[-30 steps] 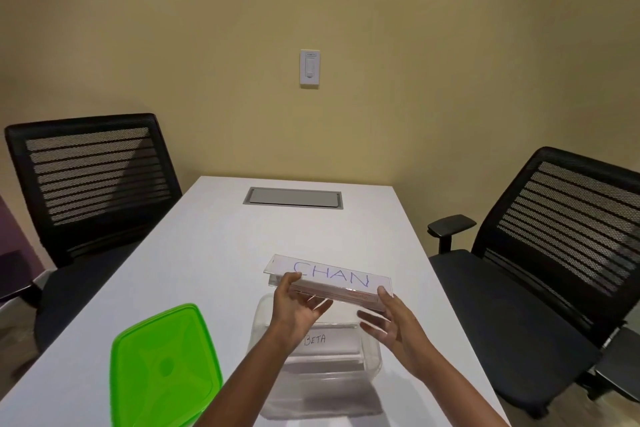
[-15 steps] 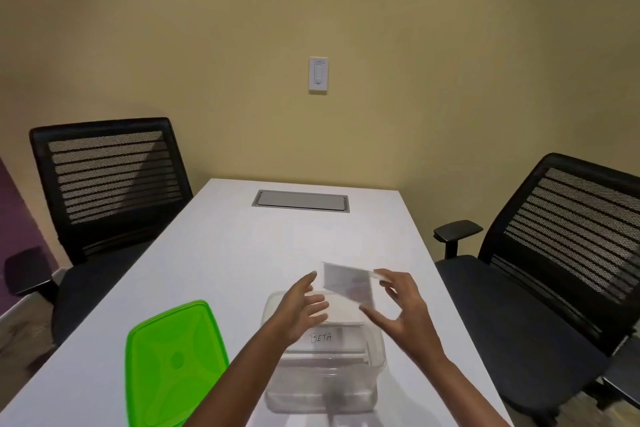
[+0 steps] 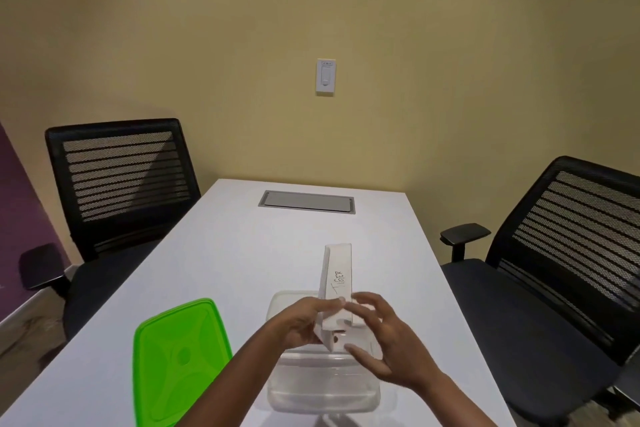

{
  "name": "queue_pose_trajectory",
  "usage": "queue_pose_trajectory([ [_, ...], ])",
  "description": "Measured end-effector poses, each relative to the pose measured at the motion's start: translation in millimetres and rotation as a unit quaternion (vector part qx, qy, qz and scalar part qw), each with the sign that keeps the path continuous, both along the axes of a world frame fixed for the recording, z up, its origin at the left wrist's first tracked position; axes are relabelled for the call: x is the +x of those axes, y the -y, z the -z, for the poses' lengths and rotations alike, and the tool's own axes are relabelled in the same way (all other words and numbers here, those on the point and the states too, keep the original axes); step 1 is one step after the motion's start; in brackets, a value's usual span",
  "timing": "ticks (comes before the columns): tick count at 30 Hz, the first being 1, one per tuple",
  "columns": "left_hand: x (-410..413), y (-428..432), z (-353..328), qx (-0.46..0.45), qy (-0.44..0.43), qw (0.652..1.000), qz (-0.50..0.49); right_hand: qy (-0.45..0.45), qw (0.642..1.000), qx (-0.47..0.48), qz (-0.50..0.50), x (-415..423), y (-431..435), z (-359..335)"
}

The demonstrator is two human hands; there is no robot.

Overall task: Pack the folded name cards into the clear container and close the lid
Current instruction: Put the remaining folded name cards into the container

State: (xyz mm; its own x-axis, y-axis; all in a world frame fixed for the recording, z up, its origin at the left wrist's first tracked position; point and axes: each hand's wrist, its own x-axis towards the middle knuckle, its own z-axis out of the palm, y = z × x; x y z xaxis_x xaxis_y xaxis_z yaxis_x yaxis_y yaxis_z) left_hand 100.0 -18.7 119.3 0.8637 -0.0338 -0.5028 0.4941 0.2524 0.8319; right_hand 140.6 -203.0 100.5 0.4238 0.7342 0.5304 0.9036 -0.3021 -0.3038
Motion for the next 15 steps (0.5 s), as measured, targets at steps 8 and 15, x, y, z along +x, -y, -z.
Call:
queue_pose_trajectory([
  [8, 3.8, -25.7, -7.4, 0.221, 0.034, 0.968, 0.109, 0.053, 0.992, -0.103, 0.056, 45.0, 3.6, -32.2],
  [15, 16.3, -42.1, -16.7, 0.35, 0.06, 0.903, 0.243, 0.037, 0.936, -0.345, 0.06, 67.3, -18.3, -54.3],
])
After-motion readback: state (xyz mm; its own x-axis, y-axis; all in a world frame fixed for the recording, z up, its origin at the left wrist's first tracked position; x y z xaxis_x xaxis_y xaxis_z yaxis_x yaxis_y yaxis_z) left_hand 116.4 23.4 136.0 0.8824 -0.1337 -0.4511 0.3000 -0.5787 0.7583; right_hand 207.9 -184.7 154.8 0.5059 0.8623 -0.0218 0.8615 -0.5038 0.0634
